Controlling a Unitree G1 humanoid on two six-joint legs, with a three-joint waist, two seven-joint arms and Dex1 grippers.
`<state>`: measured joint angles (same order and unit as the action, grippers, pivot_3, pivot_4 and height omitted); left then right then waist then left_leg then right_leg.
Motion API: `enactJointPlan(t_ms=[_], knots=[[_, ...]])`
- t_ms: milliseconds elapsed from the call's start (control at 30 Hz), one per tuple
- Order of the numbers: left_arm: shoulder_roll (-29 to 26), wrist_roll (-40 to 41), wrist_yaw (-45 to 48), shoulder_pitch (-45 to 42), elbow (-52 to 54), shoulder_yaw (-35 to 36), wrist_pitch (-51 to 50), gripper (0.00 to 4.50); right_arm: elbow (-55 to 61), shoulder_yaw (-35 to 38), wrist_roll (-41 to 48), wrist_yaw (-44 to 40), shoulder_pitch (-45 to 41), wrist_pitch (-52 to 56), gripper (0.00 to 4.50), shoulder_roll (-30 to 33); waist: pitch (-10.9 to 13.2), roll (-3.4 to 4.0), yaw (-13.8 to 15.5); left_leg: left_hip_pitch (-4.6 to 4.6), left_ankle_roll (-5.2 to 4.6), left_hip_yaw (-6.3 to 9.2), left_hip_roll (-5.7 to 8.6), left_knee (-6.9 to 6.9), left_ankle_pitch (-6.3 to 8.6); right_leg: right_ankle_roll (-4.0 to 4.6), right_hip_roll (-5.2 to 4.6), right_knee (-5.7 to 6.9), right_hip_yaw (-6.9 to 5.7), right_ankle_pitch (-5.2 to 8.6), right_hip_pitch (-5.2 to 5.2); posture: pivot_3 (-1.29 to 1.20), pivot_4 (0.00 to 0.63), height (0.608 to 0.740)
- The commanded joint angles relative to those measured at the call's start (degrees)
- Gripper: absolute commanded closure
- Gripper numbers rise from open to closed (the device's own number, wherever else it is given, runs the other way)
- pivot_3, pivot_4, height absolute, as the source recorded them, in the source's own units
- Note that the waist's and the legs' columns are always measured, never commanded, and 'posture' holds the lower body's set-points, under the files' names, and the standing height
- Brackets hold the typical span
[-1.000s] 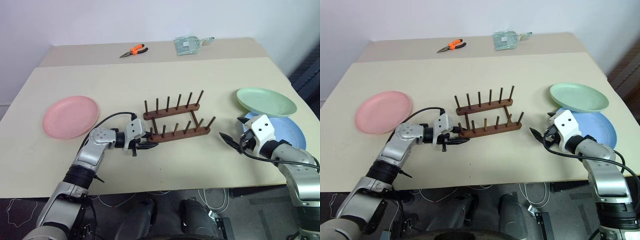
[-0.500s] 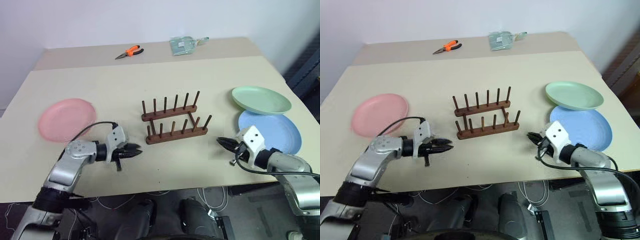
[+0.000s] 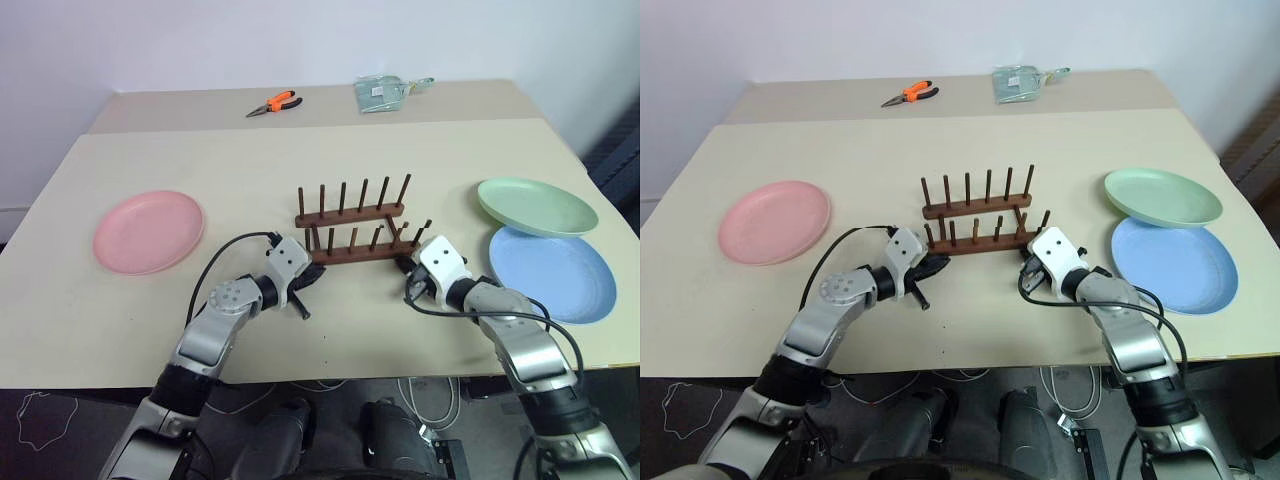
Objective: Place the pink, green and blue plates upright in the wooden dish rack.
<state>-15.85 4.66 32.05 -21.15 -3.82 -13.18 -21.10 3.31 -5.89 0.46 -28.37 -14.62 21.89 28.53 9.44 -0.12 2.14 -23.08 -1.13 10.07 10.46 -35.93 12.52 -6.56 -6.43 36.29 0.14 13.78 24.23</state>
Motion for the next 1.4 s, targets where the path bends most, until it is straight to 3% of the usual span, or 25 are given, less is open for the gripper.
enactJointPlan(t_ms=[33,267,367,567,600,633,833,1067,1300,1400], knots=[[0.12,-2.7,-4.07,-1.66,-7.62,1.94,1.21,4.4,-4.32,-0.08,-1.94,2.51,-3.65,-2.17,4.5,-1.61,-0.01,0.0,-0.02,0.0,0.0,0.0,0.0,0.0,0.0,-0.01,0.0,0.01,0.0,-0.01,0.0,0.0,0.15,0.74],[-0.73,-1.89,-2.16,-2.51,-8.84,1.65,3.31,4.4,-7.06,0.67,-0.06,-0.26,-6.65,-2.98,4.5,-2.74,-0.06,0.01,-0.14,0.01,0.01,-0.06,0.0,-0.01,-0.01,-0.05,0.01,0.05,0.07,-0.03,0.02,0.0,0.15,0.74],[-3.44,0.62,1.02,1.18,-2.21,3.04,1.1,3.68,-2.9,0.8,1.47,-4.13,-4.36,-3.46,3.28,-0.85,-0.06,0.02,-0.83,0.01,0.0,-0.11,0.0,0.02,0.0,-0.05,0.02,0.06,0.14,-0.03,0.07,0.0,0.15,0.74],[-6.12,8.38,-4.22,5.23,10.13,18.17,-4.96,0.61,9.11,1.08,6.85,-10.28,-0.35,-1.51,0.09,0.63,0.0,0.02,-1.94,-0.03,0.01,-0.16,-0.05,0.05,0.1,-0.06,0.09,0.14,0.3,-0.04,0.23,0.0,0.15,0.74],[-6.14,9.35,-6.11,5.13,10.93,21.27,-5.76,0.14,9.96,0.77,6.82,-10.66,-0.11,-1.47,0.0,0.82,0.01,0.0,-1.86,-0.04,0.01,-0.16,-0.08,0.03,0.1,-0.06,0.14,0.16,0.31,-0.03,0.25,0.0,0.15,0.74],[-6.5,9.49,-8.69,4.89,11.32,24.49,-6.47,0.05,10.51,0.37,6.53,-10.9,0.0,-1.58,0.0,0.92,0.01,0.0,-1.79,-0.06,0.03,-0.16,-0.12,-0.01,0.1,-0.05,0.19,0.15,0.31,-0.03,0.25,0.0,0.15,0.74],[-6.38,6.12,-32.52,-0.54,8.71,42.16,-14.74,0.05,8.36,-1.7,4.81,-11.41,-1.45,-2.99,0.0,0.11,0.01,-0.04,-1.39,-0.06,0.05,-0.2,-0.13,-0.04,0.11,-0.06,0.23,0.12,0.35,-0.03,0.23,0.0,0.15,0.74],[2.81,19.1,-46.91,-5.87,12.98,61.2,-25.05,0.05,6.29,-2.62,4.66,-12.31,-2.98,-4.34,0.0,0.22,0.0,-0.19,-1.26,-0.07,0.15,-0.27,-0.13,-0.16,0.09,-0.21,0.35,0.07,0.4,-0.12,0.18,0.0,0.15,0.74],[8.19,31.16,-54.06,-6.9,14.53,69.67,-33.07,0.05,4.97,-2.83,3.95,-12.25,-3.71,-5.61,0.0,0.02,0.0,-0.45,-1.36,-0.07,0.27,-0.28,-0.15,-0.18,0.1,-0.22,0.43,0.07,0.47,-0.13,0.17,0.0,0.15,0.74],[9.28,34.67,-56.63,-7.66,13.98,71.53,-32.53,1.39,4.74,-2.76,3.48,-11.66,-3.71,-6.19,0.0,-0.14,0.0,-0.47,-1.38,-0.07,0.39,-0.3,-0.16,-0.18,0.06,-0.22,0.45,0.07,0.5,-0.13,0.18,0.0,0.15,0.74]])
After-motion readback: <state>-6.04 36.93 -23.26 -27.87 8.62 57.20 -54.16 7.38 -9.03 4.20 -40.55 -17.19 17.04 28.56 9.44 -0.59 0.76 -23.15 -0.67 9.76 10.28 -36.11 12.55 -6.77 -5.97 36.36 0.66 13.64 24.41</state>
